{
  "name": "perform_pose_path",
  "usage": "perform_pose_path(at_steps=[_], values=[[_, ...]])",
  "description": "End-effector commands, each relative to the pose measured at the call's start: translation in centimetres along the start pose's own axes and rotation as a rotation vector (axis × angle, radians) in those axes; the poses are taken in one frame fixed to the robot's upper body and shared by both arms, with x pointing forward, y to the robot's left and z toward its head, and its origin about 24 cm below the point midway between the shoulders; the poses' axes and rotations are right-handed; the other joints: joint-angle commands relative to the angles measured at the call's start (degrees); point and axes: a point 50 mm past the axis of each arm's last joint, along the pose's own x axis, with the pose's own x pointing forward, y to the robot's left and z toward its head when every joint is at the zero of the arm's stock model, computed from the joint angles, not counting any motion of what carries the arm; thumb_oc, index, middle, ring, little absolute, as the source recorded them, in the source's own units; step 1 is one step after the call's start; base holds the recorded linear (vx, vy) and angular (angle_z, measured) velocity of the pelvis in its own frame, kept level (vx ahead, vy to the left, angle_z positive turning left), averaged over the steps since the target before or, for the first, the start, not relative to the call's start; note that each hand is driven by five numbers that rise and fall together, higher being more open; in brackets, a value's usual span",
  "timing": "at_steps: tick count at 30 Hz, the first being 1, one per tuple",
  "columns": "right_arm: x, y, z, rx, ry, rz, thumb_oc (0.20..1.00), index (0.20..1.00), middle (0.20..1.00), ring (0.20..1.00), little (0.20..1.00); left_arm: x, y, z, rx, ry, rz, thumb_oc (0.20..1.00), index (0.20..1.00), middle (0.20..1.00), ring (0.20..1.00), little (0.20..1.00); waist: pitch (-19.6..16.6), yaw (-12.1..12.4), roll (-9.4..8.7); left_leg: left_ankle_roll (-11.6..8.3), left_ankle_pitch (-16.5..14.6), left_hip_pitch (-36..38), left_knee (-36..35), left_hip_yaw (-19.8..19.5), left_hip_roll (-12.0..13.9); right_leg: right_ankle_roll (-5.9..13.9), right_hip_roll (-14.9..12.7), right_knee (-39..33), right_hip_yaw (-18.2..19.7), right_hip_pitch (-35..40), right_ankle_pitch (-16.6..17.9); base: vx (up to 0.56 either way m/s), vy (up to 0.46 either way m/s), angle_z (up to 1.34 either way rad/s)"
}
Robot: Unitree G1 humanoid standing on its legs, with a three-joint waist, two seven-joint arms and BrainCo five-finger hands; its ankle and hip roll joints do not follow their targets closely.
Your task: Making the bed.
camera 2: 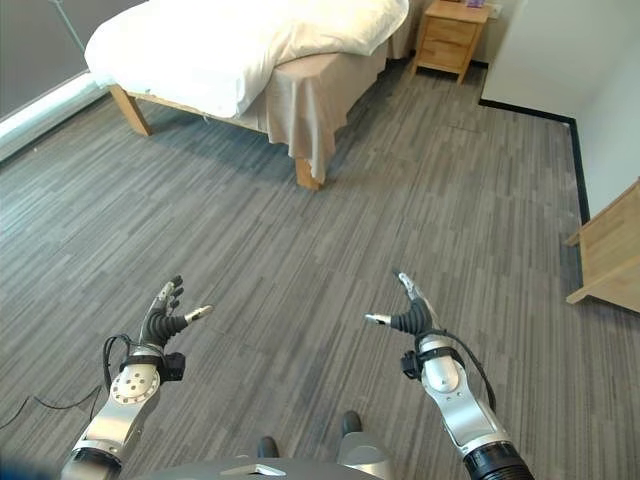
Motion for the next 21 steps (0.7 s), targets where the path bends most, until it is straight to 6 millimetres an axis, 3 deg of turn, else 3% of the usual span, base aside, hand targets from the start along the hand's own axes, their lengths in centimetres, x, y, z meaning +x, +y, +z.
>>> perform_pose_path(at_steps=[1, 8, 11, 13, 15, 17, 18, 20, 21], values=[[1.5, -1.1, 3.4, 0.056, -0.174, -0.074, 1.0, 1.0, 1.0, 1.0, 1.0, 0.7, 1.9, 3.0, -0.006, -0.162, 0.055, 1.0, 1.0, 1.0, 1.0, 1.0, -0.9, 0.6, -3.55, -2.23, -4.7, 0.9, 0.2, -0.2, 1.4, 0.7, -1.5, -0.2, 4.3, 1.9, -5.3, 0.02, -0.043, 0.02], [0.8, 0.0, 3.0, 0.035, -0.152, 0.012, 1.0, 1.0, 1.0, 1.0, 1.0, -0.4, 1.2, 1.9, -0.016, -0.108, -0.01, 1.0, 1.0, 1.0, 1.0, 1.0, 0.7, 1.5, -2.45, -2.5, -4.9, 0.9, 1.7, -1.2, 1.7, 0.01, -1.2, 0.6, 4.2, 1.7, -6.7, 0.06, -0.067, -0.01], [0.6, -0.4, 2.7, 0.034, -0.146, 0.014, 1.0, 1.0, 1.0, 1.0, 1.0, -0.5, 1.3, 1.8, -0.06, -0.1, -0.017, 1.0, 1.0, 1.0, 1.0, 1.0, 3.3, 2.5, -2.81, -4.34, -4.3, -5.6, 14.0, -3.0, 2.1, -1.24, -1.4, 0.2, 4.2, 2.3, -7.5, -0.04, -0.138, 0.07], [0.6, -0.9, 3.0, 0.035, -0.163, 0.004, 1.0, 1.0, 1.0, 1.0, 1.0, -0.4, 1.5, 1.7, -0.094, -0.091, -0.015, 1.0, 1.0, 1.0, 1.0, 1.0, 5.6, 4.0, -3.19, -6.72, 1.1, -12.7, 26.2, -6.7, 1.7, -2.58, -1.3, -0.5, 4.1, 3.4, -7.4, -0.04, -0.173, 0.25], [0.6, -1.2, 2.8, 0.027, -0.155, -0.003, 1.0, 1.0, 1.0, 1.0, 1.0, -0.8, 1.5, 0.5, -0.096, -0.039, -0.001, 1.0, 1.0, 1.0, 1.0, 1.0, 6.5, 4.7, -3.6, -6.65, 1.5, -17.1, 30.8, -10.4, 0.7, -3.0, -1.4, -0.7, 4.3, 4.0, -7.9, 0.1, -0.093, 0.1], [0.5, -1.3, 2.6, 0.021, -0.148, -0.006, 1.0, 1.0, 1.0, 1.0, 1.0, -1.0, 1.6, 0.0, -0.093, -0.014, 0.007, 1.0, 1.0, 1.0, 1.0, 1.0, 6.4, 5.0, -3.61, -6.26, 0.6, -18.3, 29.4, -10.7, 1.4, -2.77, -1.6, -0.7, 4.4, 4.2, -8.4, 0.19, 0.022, -0.26], [0.5, -1.4, 2.5, 0.015, -0.14, -0.007, 1.0, 1.0, 1.0, 1.0, 1.0, -1.8, 1.8, -1.5, -0.102, 0.051, 0.023, 1.0, 1.0, 1.0, 1.0, 1.0, 6.1, 5.6, -2.69, -5.57, -1.1, -18.7, 21.3, -12.1, 3.2, -1.98, -1.6, -0.9, 4.9, 4.9, -10.1, 0.31, 0.114, -0.23], [0.6, -1.5, 2.5, 0.006, -0.142, -0.005, 1.0, 1.0, 1.0, 1.0, 1.0, -2.6, 1.9, -2.5, -0.135, 0.097, 0.04, 1.0, 1.0, 1.0, 1.0, 1.0, 5.9, 6.6, -1.04, -5.41, 2.3, -18.7, 10.7, -14.0, 5.0, -1.42, -1.1, -1.0, 6.4, 5.6, -11.8, 0.33, 0.142, -0.31], [0.6, -1.5, 2.4, 0.005, -0.142, -0.004, 1.0, 1.0, 1.0, 1.0, 1.0, -2.6, 1.8, -2.5, -0.137, 0.098, 0.04, 1.0, 1.0, 1.0, 1.0, 1.0, 5.8, 6.6, -1.06, -5.47, 2.7, -18.2, 9.7, -13.9, 5.0, -1.48, -1.2, -1.0, 6.4, 5.7, -11.9, 0.35, 0.188, -0.42]])
